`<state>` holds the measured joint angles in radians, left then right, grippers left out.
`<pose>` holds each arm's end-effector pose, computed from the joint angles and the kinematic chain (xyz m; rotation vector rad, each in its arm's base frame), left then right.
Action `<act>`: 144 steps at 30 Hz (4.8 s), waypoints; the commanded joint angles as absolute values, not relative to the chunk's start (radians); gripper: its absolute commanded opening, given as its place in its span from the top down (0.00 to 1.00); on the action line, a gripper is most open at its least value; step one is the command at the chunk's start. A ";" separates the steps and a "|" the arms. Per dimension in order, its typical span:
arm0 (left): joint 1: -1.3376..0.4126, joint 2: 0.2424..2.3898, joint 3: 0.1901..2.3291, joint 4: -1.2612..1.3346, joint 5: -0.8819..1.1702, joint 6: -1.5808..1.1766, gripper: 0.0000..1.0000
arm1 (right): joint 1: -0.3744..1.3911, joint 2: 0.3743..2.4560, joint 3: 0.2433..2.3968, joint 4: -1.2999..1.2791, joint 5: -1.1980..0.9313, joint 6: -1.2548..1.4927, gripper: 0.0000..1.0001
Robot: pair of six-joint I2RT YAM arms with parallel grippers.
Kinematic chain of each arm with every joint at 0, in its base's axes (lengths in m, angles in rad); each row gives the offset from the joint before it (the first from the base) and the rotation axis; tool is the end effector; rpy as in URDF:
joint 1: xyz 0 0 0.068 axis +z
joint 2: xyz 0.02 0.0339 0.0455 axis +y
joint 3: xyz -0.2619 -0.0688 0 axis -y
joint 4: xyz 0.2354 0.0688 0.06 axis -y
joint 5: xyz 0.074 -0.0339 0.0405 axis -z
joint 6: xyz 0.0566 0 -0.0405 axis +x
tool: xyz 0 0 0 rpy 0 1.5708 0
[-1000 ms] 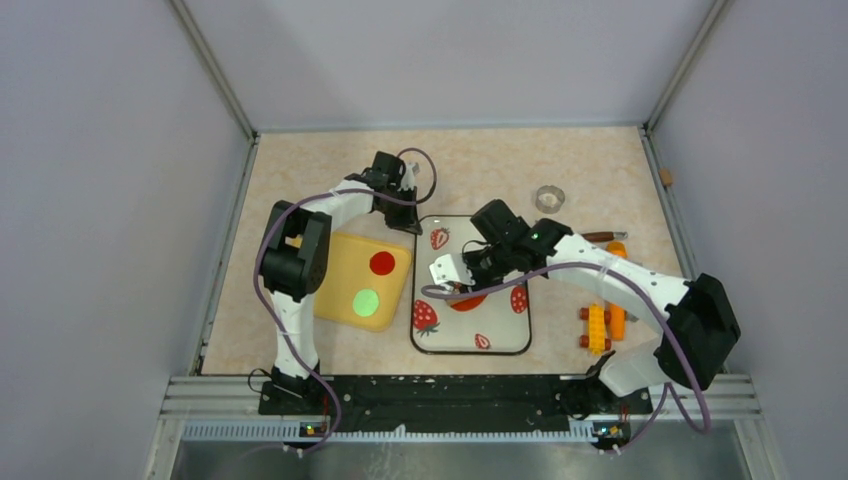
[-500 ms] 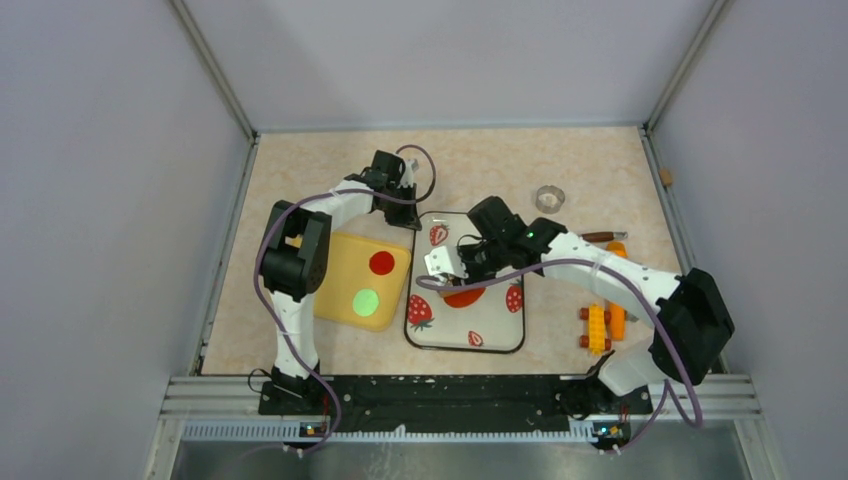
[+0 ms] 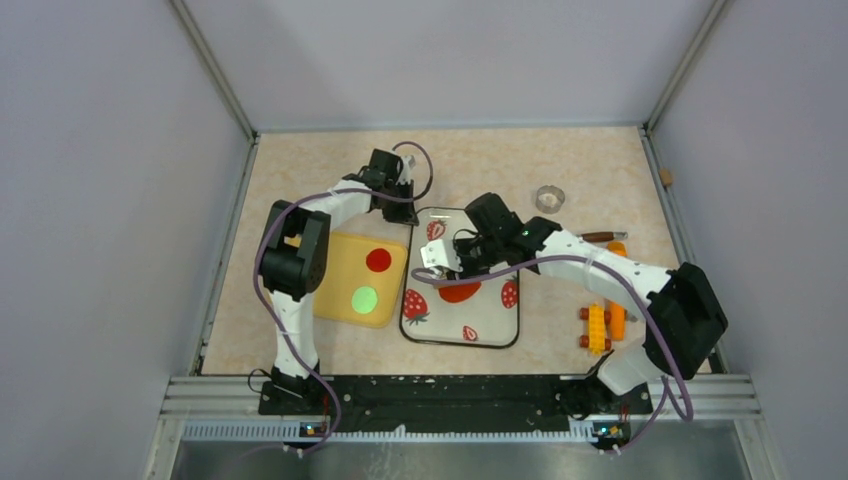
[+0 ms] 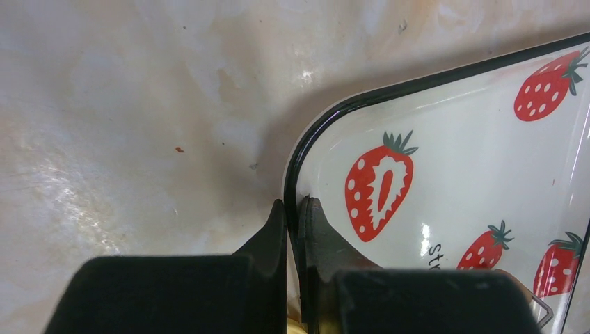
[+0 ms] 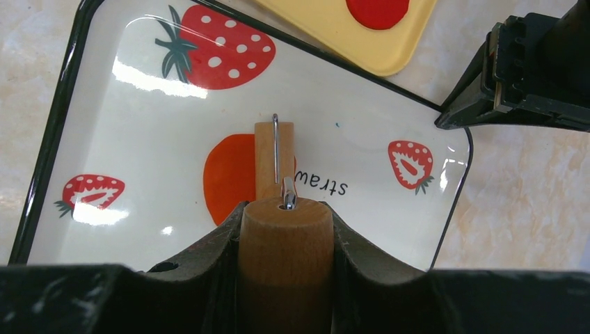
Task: Roll out the dumpling wrappers from the dough
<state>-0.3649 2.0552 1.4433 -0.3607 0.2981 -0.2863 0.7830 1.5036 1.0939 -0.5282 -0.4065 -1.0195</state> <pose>0.4063 -0.1730 0.1533 0.2224 2.5922 -0.6261 0.2087 0.2393 0.2345 -2.0155 1.3853 0.4051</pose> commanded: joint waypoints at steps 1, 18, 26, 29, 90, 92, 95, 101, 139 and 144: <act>-0.390 2.075 1.411 -0.485 0.374 -0.261 1.00 | 0.735 1.673 1.001 -0.415 -0.163 -1.088 1.00; -0.391 2.079 1.406 -0.481 0.383 -0.258 1.00 | 0.701 1.734 1.106 -0.389 -0.133 -1.079 1.00; -0.383 2.077 1.408 -0.488 0.366 -0.258 1.00 | 0.692 1.693 1.304 -0.535 -0.197 -1.036 1.00; -0.374 2.077 1.417 -0.493 0.363 -0.256 1.00 | 0.691 1.652 1.475 -0.710 -0.325 -0.992 1.00; -0.235 2.244 1.686 -0.503 0.266 -0.271 1.00 | 0.817 1.612 1.200 -0.987 -0.638 -0.973 1.00; -0.233 2.247 1.687 -0.501 0.263 -0.272 1.00 | 0.820 1.602 1.186 -0.988 -0.642 -0.968 1.00; -0.230 2.249 1.686 -0.500 0.259 -0.270 1.00 | 0.822 1.596 1.180 -1.000 -0.648 -0.960 1.00; -0.224 2.258 1.694 -0.503 0.262 -0.268 1.00 | 0.837 1.567 1.171 -1.031 -0.650 -0.947 1.00; -0.221 2.191 1.621 -0.492 0.319 -0.279 1.00 | 0.833 1.532 1.169 -0.688 -0.469 -0.979 1.00; -0.218 2.193 1.627 -0.495 0.319 -0.275 1.00 | 0.833 1.559 1.136 -0.833 -0.547 -0.955 1.00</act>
